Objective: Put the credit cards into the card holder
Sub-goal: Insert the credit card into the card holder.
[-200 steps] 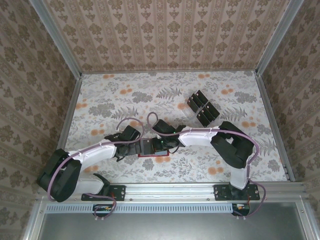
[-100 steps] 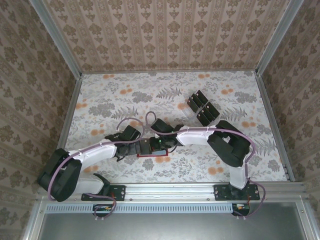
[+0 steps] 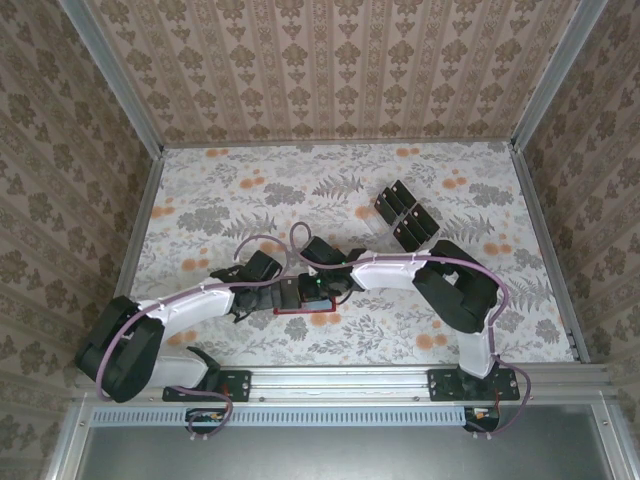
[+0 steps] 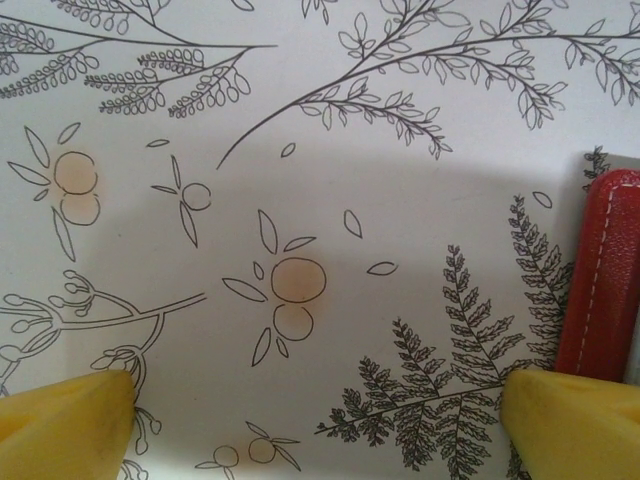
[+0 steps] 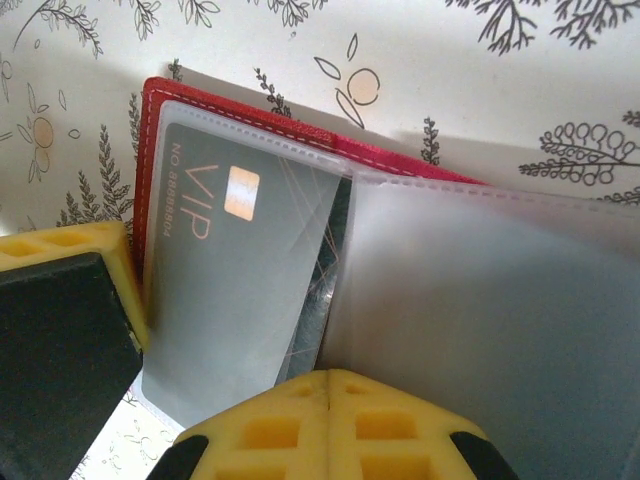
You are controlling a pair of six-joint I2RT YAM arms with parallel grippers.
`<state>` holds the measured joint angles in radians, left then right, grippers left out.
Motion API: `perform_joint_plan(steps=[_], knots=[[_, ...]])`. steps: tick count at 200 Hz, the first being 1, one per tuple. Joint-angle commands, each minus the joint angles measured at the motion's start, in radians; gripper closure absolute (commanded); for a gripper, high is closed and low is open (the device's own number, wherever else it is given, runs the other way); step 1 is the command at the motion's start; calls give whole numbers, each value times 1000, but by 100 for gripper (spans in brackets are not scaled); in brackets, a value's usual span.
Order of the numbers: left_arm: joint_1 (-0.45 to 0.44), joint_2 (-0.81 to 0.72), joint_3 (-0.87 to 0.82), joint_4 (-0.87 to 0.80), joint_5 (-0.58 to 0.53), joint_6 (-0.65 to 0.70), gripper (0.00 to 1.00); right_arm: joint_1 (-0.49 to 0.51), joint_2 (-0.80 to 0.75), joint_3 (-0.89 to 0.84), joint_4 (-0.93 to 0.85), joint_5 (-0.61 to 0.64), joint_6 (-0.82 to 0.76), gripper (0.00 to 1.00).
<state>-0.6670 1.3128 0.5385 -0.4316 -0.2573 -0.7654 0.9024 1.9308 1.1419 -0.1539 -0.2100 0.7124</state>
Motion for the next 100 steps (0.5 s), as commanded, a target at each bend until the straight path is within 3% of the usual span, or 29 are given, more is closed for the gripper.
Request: perform_joint_plan(steps=[1,100], knots=[[2,64,-27,68,56,-5,0,-4,-59,-58,4,29,0,98],[1,37,47,16,47,30,0,-80,-149,-223,33,56,-15,98]])
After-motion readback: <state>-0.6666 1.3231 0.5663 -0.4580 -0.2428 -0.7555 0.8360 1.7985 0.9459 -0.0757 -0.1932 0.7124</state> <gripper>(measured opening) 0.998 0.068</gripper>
